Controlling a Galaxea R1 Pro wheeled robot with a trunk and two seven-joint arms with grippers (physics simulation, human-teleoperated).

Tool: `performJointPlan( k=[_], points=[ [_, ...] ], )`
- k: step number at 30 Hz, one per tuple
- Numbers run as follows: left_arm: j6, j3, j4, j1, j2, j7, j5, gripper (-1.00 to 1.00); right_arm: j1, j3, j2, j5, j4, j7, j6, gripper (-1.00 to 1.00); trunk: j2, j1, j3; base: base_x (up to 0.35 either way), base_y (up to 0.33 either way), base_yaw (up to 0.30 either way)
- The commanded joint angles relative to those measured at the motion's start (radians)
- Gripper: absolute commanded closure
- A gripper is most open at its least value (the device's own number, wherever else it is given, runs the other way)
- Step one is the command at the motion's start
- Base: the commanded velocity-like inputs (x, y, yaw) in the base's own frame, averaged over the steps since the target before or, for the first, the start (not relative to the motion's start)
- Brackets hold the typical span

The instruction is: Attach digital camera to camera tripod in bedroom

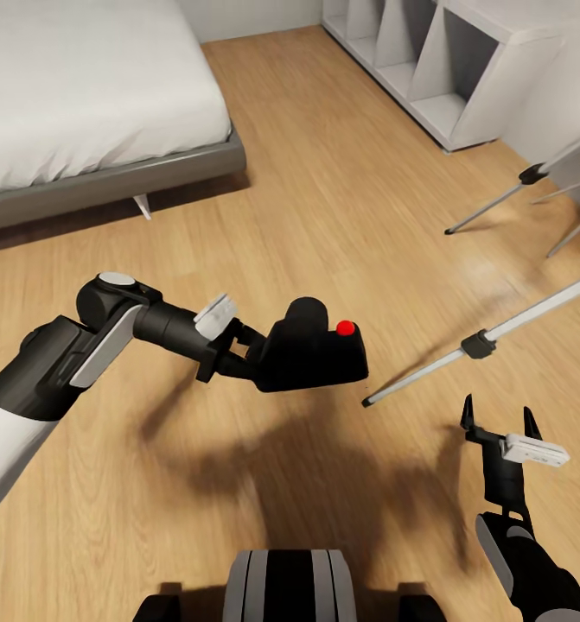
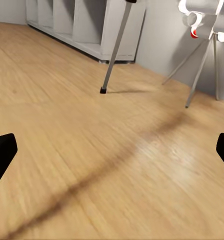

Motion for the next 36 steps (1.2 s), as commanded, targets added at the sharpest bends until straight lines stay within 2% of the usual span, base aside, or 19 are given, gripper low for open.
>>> performJointPlan(
  k=[1,2,4,8,24,28,36],
  points=[
    [0.008,-0.028,0.000,0.000,0.000,0.002,0.006,1.00,0.000,0.002,0.000,-0.003,0.001,-0.001,-0.003,-1.00,0.000,-0.001,0.003,0.000,0.000,0.000],
    [0.008,-0.068,0.002,0.000,0.001,0.004,0.006,1.00,0.000,0.001,-0.001,-0.003,0.001,-0.001,-0.003,-1.00,0.000,-0.001,0.007,0.000,0.000,0.000],
    [0.008,-0.096,0.005,0.000,0.000,0.009,0.006,1.00,0.000,0.001,-0.001,-0.003,0.001,-0.001,-0.003,-1.00,0.001,-0.002,0.015,0.000,0.000,0.000],
    [0.008,-0.117,0.007,0.000,-0.001,0.016,0.006,1.00,0.000,0.001,0.000,-0.003,0.002,-0.002,-0.002,-1.00,0.002,-0.004,0.030,0.000,0.000,0.000],
    [0.007,-0.127,0.016,0.000,0.000,0.019,0.006,1.00,0.000,0.001,0.000,-0.003,0.013,-0.002,0.003,-1.00,0.005,-0.011,0.092,0.000,0.000,0.000],
    [0.006,-0.128,0.088,-0.001,0.000,0.018,0.006,1.00,0.000,0.000,0.000,-0.003,0.016,-0.002,0.005,-1.00,0.006,-0.013,0.108,0.000,0.000,0.000],
    [0.006,-0.128,0.125,-0.001,0.000,0.019,0.007,1.00,0.000,0.001,-0.001,-0.003,0.025,-0.002,0.005,-1.00,0.008,-0.016,0.139,0.000,0.000,0.000]
  ],
)
